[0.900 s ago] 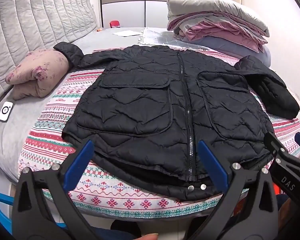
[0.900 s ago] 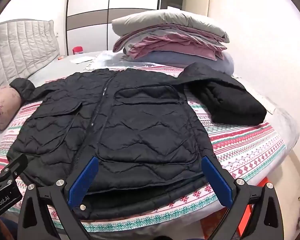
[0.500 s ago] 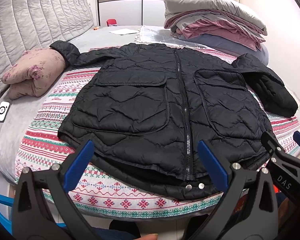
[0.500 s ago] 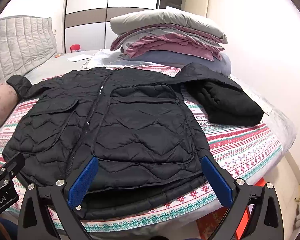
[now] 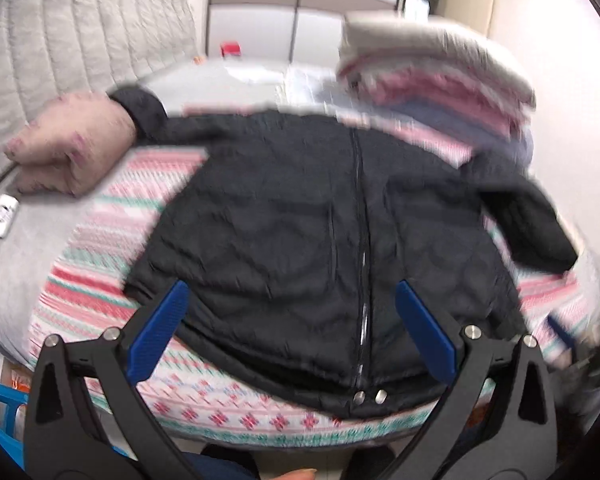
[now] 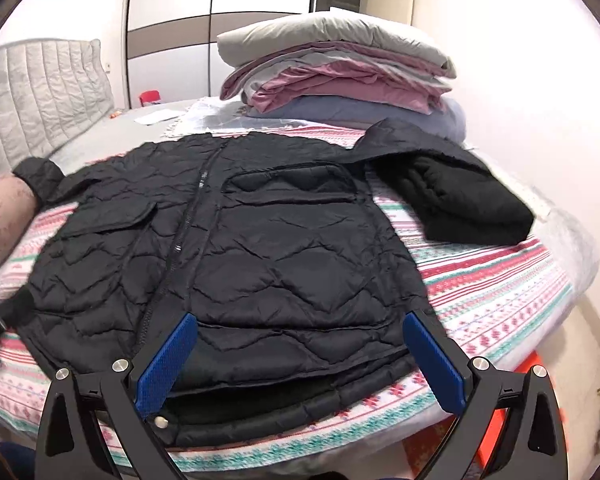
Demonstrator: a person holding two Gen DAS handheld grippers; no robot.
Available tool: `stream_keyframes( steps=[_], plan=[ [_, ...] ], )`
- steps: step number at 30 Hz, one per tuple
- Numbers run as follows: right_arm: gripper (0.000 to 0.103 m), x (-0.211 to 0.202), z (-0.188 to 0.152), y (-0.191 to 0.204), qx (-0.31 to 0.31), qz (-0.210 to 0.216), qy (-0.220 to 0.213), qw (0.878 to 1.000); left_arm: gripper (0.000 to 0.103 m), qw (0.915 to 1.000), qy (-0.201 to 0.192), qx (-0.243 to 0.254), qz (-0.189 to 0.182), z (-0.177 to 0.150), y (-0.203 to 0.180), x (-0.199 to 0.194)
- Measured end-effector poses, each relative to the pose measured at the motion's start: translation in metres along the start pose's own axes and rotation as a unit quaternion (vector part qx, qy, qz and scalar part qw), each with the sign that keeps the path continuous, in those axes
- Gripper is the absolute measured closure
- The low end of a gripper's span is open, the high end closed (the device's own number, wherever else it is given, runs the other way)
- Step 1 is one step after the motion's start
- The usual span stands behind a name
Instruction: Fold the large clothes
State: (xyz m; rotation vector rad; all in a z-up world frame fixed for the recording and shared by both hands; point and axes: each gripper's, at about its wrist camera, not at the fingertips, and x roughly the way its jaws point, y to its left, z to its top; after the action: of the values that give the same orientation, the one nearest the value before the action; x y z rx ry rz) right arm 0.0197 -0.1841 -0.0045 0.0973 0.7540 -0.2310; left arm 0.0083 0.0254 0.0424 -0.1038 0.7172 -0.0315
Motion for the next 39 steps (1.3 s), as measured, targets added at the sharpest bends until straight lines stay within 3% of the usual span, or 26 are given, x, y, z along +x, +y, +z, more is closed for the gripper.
stream_keyframes(
  steps=[2,5,6,8,10,13,17,18,21,23,24,25,26,27,28,29,30,31,33,39],
  plan=[
    [0.0,0.005,0.002,-0.007,0.017,0.011,0.01,1.0,0.0,0.9988,-0.046,0.003,0.017,0.021,0.007,-0.035],
    [0.0,0.02,0.006,-0.024,0.049,0.033,0.027,0.998,0.0,0.9943,-0.082,0.024,0.064,0.042,0.017,-0.062],
    [0.0,0.029,0.007,-0.03,0.073,0.06,0.046,0.994,0.0,0.993,-0.089,0.025,0.074,0.046,0.021,-0.064],
    [0.0,0.044,0.007,-0.048,0.113,0.075,0.068,0.988,0.0,0.9896,-0.086,0.031,0.111,0.053,0.037,-0.053],
    [0.0,0.055,0.006,-0.065,0.135,0.062,0.073,0.986,0.0,0.9924,-0.035,0.028,0.115,0.052,0.058,-0.02],
    [0.0,0.065,0.008,-0.083,0.143,0.036,0.079,0.986,0.0,0.9953,0.062,-0.021,0.071,0.04,0.097,0.041],
    [0.0,0.083,0.008,-0.118,0.159,-0.006,0.09,0.983,0.001,0.9824,0.155,-0.035,0.098,0.009,0.13,0.109],
    [0.0,0.092,0.008,-0.126,0.165,-0.004,0.091,0.982,0.001,0.9795,0.17,-0.034,0.102,0.003,0.132,0.12],
    [0.002,0.118,0.001,-0.134,0.175,0.033,0.152,0.972,0.001,0.9714,0.212,-0.054,0.093,-0.006,0.143,0.153],
    [0.008,0.131,-0.002,-0.132,0.172,0.035,0.178,0.968,0.005,0.9692,0.223,-0.074,0.075,-0.009,0.151,0.165],
    [0.017,0.135,-0.002,-0.129,0.165,0.035,0.187,0.968,0.008,0.9692,0.223,-0.076,0.069,-0.009,0.153,0.167],
    [0.032,0.137,0.0,-0.125,0.158,0.034,0.189,0.969,0.018,0.9694,0.223,-0.078,0.066,-0.012,0.152,0.169],
    [0.04,0.139,0.002,-0.119,0.142,0.027,0.19,0.971,0.027,0.9704,0.221,-0.079,0.055,-0.015,0.15,0.171],
    [0.056,0.141,0.004,-0.114,0.132,0.019,0.19,0.973,0.043,0.9716,0.218,-0.083,0.041,-0.018,0.151,0.176],
    [0.073,0.144,0.004,-0.111,0.129,0.015,0.187,0.974,0.051,0.972,0.216,-0.082,0.04,-0.019,0.149,0.175],
    [0.079,0.149,0.006,-0.111,0.131,0.017,0.183,0.974,0.058,0.9742,0.206,-0.081,0.042,-0.022,0.146,0.171],
    [0.085,0.152,0.008,-0.11,0.133,0.017,0.182,0.974,0.073,0.9745,0.204,-0.086,0.037,-0.022,0.148,0.17],
    [0.086,0.155,0.011,-0.109,0.133,0.013,0.182,0.974,0.082,0.9738,0.204,-0.096,0.03,-0.023,0.148,0.164],
    [0.089,0.16,0.019,-0.108,0.132,0.008,0.174,0.976,0.086,0.972,0.207,-0.109,0.025,-0.026,0.143,0.157],
    [0.09,0.185,0.066,-0.122,0.141,-0.026,0.149,0.978,0.087,0.9708,0.216,-0.104,0.0,-0.029,0.121,0.151]
  ],
)
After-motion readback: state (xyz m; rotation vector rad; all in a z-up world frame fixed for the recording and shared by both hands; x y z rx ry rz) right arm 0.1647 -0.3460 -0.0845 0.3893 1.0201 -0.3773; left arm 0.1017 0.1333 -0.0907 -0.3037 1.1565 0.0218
